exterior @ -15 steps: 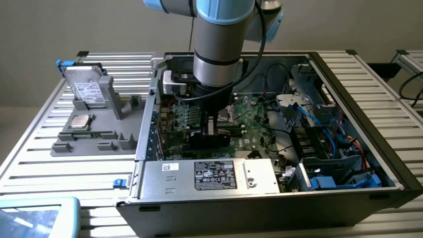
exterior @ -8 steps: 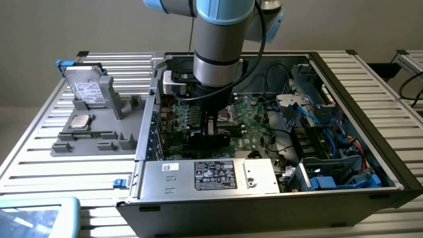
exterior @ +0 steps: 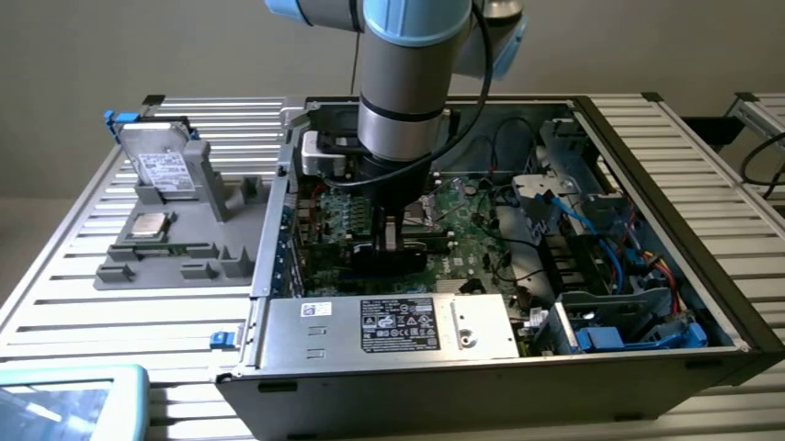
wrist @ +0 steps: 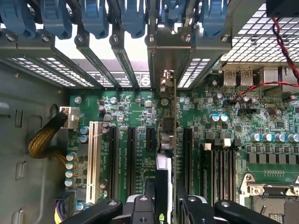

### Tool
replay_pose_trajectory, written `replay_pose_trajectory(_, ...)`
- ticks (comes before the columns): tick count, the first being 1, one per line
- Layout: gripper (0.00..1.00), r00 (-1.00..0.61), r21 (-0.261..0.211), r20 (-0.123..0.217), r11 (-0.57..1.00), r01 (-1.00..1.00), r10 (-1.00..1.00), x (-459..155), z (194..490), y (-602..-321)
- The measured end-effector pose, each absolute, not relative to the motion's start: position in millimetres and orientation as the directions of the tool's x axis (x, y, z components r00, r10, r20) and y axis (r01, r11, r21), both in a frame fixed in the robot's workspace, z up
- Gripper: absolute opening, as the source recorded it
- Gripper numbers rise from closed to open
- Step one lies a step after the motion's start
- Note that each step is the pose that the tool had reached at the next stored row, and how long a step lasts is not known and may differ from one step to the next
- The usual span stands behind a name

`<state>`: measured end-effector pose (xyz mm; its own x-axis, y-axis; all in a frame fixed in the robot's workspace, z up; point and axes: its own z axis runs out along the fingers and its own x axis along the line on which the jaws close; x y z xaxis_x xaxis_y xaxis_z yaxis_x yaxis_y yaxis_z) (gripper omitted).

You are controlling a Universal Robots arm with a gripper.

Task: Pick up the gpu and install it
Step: 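Insert the gpu into the slot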

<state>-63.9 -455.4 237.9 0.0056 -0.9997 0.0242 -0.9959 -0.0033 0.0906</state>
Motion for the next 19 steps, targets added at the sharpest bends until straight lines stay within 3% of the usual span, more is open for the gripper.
replay_pose_trajectory(19, 0.27, 0.006, 0.09, 0.026, -0.004, -0.996, -1.0, -64.2, 235.4, -455.4)
